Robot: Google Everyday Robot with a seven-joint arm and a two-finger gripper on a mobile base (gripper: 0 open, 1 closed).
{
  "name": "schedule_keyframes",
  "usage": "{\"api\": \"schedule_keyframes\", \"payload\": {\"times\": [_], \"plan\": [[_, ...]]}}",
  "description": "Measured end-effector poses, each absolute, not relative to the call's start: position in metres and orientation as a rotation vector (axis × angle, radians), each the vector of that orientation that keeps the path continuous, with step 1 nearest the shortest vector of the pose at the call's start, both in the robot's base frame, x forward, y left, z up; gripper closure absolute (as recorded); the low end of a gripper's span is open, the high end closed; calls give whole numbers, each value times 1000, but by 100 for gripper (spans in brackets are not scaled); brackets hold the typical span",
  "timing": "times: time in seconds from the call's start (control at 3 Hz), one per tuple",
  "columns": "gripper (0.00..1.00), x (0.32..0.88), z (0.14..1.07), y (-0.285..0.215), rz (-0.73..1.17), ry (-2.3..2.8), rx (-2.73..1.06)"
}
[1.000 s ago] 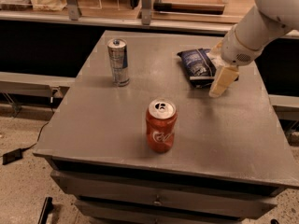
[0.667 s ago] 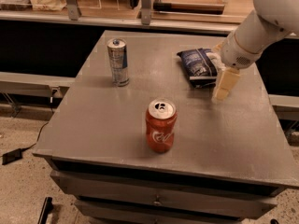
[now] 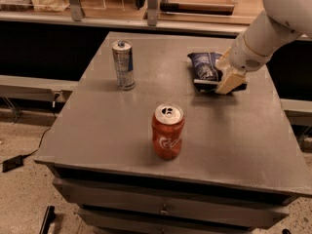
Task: Move blue chip bag near coke can
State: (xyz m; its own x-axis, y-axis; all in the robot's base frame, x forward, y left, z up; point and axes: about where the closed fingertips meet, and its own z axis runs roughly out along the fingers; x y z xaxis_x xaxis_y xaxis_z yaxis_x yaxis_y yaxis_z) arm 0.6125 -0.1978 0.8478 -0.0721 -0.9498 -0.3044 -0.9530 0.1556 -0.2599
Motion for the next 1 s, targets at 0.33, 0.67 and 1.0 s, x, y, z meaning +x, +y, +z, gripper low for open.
{"api": "schedule_keyframes", "payload": {"times": [0.33, 0.67, 1.0], "plan": [[72, 613, 846, -197, 14, 2042, -1815], [95, 613, 847, -196, 15, 2042, -1816], [100, 613, 849, -196, 15, 2042, -1816]]}}
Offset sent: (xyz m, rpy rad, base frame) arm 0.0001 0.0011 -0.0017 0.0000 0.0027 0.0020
